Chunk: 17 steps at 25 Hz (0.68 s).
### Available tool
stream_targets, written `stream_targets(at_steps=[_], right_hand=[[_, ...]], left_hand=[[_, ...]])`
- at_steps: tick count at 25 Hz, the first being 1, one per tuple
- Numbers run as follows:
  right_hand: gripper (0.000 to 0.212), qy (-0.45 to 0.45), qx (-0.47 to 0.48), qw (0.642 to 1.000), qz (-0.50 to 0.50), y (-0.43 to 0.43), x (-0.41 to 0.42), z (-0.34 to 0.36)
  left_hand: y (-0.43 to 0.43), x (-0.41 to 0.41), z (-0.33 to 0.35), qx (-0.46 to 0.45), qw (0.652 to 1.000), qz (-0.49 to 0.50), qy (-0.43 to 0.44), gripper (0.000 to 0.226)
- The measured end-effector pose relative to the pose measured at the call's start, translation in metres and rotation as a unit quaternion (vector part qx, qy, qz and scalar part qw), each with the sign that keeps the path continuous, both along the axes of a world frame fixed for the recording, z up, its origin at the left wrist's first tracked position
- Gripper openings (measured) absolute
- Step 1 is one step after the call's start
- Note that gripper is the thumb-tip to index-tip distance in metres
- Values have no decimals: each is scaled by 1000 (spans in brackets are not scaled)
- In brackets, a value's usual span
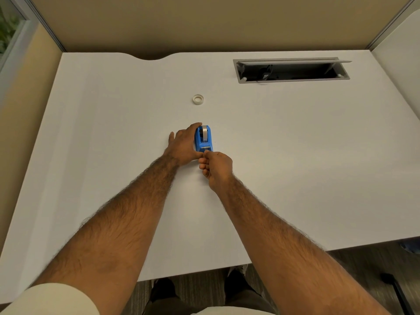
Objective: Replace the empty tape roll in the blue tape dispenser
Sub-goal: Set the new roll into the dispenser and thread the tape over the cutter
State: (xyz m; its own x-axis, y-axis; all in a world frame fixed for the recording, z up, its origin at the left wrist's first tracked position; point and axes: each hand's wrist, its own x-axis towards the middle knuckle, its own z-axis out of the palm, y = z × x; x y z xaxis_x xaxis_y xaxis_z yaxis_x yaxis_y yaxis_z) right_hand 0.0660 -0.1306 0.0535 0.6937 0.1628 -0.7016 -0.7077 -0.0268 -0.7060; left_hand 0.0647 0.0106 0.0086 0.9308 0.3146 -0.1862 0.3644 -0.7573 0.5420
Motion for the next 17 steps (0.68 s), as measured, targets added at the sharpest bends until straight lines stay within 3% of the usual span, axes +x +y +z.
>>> stream_targets(at_steps=[17], right_hand=[[15, 5, 21, 1000, -3, -1, 0, -1]], left_hand=[[-1, -3, 4, -2, 1000, -1, -5, 98]])
